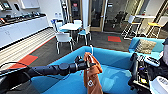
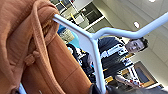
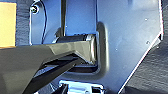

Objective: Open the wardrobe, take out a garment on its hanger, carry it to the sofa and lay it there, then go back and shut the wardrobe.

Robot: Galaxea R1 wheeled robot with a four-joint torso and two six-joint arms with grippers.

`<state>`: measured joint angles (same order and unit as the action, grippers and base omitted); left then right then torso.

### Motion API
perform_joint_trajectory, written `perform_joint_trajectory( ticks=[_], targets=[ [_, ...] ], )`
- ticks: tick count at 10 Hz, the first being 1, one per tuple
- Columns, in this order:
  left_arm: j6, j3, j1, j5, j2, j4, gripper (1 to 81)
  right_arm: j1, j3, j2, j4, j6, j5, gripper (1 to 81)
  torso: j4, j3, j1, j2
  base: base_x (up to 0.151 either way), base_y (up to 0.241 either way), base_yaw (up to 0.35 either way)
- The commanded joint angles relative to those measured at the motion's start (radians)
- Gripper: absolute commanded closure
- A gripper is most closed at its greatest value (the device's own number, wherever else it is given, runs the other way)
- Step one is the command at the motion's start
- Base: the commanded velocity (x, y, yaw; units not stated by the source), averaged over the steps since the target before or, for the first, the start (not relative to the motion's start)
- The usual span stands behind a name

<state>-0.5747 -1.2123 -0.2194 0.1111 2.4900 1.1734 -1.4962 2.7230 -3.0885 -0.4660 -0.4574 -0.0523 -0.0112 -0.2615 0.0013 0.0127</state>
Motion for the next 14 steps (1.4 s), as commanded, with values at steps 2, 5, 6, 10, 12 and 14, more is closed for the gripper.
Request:
perform_joint_trajectory(
  ticks=[2,5,6,10,12,14],
  targets=[
    [-0.021,-0.023,0.208,-0.057,-0.022,-0.029,81.1,0.013,-0.008,-0.015,-0.008,0.005,0.055,1.0,0.000,0.000,0.000,0.000,0.000,0.000,0.000],
    [-0.011,-0.118,0.206,-0.057,0.023,-0.024,81.1,0.013,-0.008,-0.015,-0.008,0.005,0.055,1.0,0.000,0.000,0.000,0.000,0.000,0.000,0.000],
    [-0.008,-0.158,0.206,-0.059,0.043,-0.021,81.1,0.012,-0.008,-0.015,-0.008,0.005,0.055,1.0,0.000,0.000,0.000,0.000,0.000,0.000,0.000],
    [0.008,-0.197,0.238,-0.059,0.129,-0.012,81.1,0.013,-0.010,-0.015,-0.008,0.008,0.055,1.0,0.000,0.000,0.000,0.000,0.000,0.000,0.000],
    [0.056,-0.194,0.294,-0.059,0.153,-0.009,81.1,0.015,-0.010,-0.015,-0.008,0.008,0.055,1.0,0.000,0.000,0.000,0.000,0.000,0.000,0.000],
    [0.078,-0.190,0.311,-0.059,0.176,-0.009,81.1,0.013,-0.008,-0.015,-0.008,0.008,0.057,1.0,0.000,0.000,0.000,0.000,0.000,0.000,0.000]
  ],
)
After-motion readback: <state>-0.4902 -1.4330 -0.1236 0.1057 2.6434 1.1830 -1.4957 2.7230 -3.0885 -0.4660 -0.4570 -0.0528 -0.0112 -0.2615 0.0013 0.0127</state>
